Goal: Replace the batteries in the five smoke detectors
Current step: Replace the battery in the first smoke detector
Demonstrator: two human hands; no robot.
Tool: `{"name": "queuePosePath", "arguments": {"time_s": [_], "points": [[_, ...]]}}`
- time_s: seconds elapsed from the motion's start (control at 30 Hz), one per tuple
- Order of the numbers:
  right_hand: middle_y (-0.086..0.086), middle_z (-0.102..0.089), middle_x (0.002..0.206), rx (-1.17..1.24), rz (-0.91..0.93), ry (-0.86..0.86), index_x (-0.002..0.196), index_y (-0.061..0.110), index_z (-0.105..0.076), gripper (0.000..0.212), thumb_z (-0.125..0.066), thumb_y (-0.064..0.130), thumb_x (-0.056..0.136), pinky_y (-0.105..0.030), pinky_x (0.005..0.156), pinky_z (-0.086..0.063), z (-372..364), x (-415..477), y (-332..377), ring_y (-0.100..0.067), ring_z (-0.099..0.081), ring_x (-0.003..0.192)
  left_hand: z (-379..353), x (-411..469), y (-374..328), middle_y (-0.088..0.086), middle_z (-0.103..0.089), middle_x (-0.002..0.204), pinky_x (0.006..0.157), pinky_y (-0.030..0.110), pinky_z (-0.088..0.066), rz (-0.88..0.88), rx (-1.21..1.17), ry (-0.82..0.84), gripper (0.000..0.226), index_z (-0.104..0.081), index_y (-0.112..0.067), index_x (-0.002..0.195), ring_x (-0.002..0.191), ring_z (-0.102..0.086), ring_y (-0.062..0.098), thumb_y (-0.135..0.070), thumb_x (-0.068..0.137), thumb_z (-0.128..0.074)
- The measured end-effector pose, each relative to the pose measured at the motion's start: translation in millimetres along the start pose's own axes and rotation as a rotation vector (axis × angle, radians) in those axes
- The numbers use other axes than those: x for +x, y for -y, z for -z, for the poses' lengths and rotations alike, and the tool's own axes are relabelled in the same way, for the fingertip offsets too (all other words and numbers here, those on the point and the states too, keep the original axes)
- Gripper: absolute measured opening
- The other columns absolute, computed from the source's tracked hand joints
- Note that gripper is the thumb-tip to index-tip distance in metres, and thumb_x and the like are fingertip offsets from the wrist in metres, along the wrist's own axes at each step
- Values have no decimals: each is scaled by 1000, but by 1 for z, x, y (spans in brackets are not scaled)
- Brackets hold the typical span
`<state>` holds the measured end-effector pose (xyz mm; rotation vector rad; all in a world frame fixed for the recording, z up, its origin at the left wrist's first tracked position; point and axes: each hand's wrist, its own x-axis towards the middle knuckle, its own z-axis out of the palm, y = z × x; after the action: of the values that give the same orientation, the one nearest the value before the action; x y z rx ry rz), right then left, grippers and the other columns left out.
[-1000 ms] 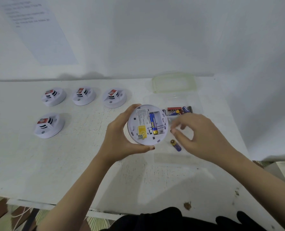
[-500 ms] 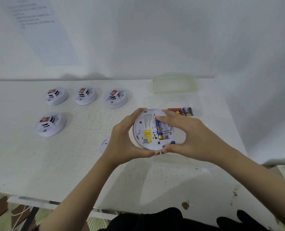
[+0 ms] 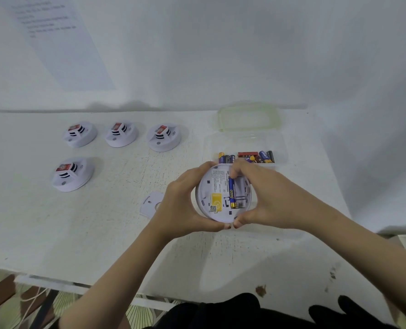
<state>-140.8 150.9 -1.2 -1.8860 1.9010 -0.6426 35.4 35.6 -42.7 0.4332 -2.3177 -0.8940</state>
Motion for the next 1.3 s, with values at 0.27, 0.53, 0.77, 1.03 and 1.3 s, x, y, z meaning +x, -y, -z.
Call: {"name": "queuePosePath", "arguments": {"time_s": [0.27,0.53,0.77,1.03,1.3], "points": [[14,-57,114,-19,57,77,116,36,-37,51,-69,47,78,-30,81,-51,13,2,-6,-7,-56,101,3,0,0,-3,-64,118,86,31,-55,51,-52,13,97,-48,-12,135,104,-63,15,-41,52,-88],[8,-54,133,-426,220,-17,146,22,-30,69,-54,51,87,-25,85,-47,25,7,-4,-12,-56,109,3,3,-1,0,-64,122,90,37,-54,53,-60,10,98,-48,-8,136,110,-62,17,-40,52,-88],[-7,-72,99,-472,386,-123,122,-1,-58,64,-57,42,75,-29,55,-55,21,7,-7,-20,-66,69,0,5,-1,3,-63,125,91,40,-54,42,-106,0,100,-46,-7,136,112,-62,21,-39,52,-89],[-15,-72,97,-516,416,-166,117,-6,-61,67,-46,43,73,-31,61,-57,14,7,-9,-27,-67,70,-3,7,0,2,-63,124,92,35,-54,52,-124,17,100,-47,-6,136,111,-63,18,-46,53,-87],[-5,-66,63,-464,385,-185,89,4,-69,39,-36,26,86,-33,42,-47,15,13,-14,-22,-57,48,-8,1,0,6,-64,120,89,39,-55,106,-175,38,99,-47,-4,136,109,-64,22,-35,53,-90]]}}
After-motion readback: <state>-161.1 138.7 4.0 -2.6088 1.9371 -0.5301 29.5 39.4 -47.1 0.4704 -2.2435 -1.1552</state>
